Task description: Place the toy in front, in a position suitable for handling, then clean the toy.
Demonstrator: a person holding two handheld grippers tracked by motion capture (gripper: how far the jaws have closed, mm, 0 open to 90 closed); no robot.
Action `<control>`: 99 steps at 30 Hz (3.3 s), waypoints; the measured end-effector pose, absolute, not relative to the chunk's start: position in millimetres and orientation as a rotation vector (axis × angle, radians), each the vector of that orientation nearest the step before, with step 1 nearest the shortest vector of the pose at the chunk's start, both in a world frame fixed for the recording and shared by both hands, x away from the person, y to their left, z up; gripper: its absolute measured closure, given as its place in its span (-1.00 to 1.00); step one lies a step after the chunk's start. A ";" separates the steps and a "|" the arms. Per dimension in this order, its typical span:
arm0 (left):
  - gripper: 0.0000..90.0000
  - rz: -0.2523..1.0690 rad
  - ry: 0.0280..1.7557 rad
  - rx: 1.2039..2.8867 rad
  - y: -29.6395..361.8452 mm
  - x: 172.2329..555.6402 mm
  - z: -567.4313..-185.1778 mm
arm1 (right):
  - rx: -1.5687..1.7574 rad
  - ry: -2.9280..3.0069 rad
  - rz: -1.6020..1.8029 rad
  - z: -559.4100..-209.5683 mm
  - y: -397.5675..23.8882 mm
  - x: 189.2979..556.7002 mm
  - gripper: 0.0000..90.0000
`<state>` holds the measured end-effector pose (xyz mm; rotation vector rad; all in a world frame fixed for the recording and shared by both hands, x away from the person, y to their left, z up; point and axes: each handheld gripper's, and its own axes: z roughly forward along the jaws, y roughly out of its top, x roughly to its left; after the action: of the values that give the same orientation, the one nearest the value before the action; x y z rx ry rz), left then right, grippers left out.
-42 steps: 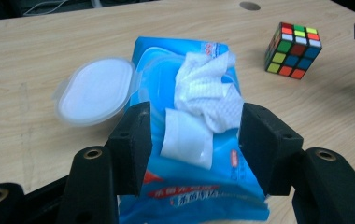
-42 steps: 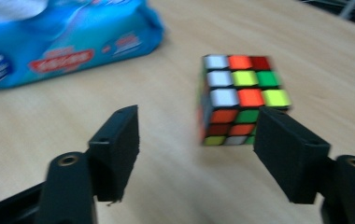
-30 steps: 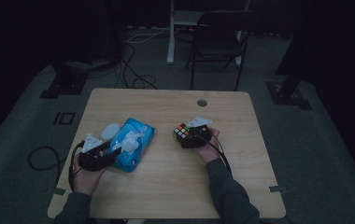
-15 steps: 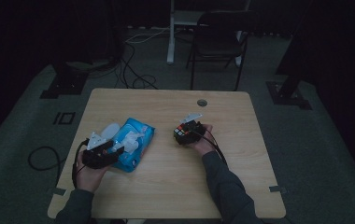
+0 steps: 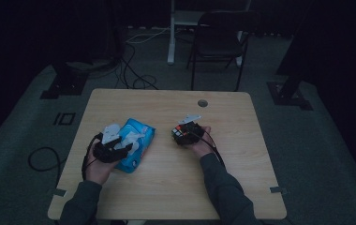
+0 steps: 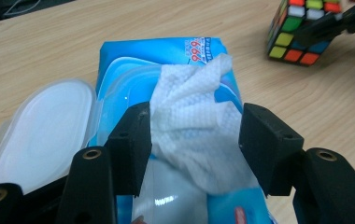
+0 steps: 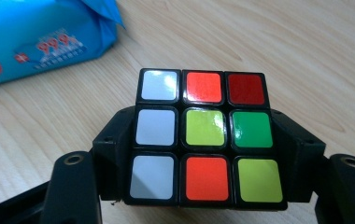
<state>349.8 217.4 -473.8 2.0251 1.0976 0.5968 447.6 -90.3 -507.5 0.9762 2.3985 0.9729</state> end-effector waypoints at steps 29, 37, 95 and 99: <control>0.41 0.476 1.087 2.091 209.3 381.3 -483.6 | 0.954 2.379 1.007 -495.9 -91.5 443.3 -0.25; 0.40 0.419 1.062 2.022 218.1 381.0 -480.9 | 0.950 2.375 1.012 -496.0 -92.9 442.8 -0.25; 0.50 0.611 1.036 2.090 185.8 365.9 -473.3 | 0.933 2.355 1.064 -487.1 -89.1 439.6 -0.25; 0.14 0.687 1.121 2.103 188.9 369.8 -484.9 | 0.931 2.354 1.064 -486.5 -89.4 439.1 -0.25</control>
<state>369.8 188.9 -484.9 2.1028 1.1212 0.6874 439.1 -89.4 -486.5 0.9312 2.3538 1.0638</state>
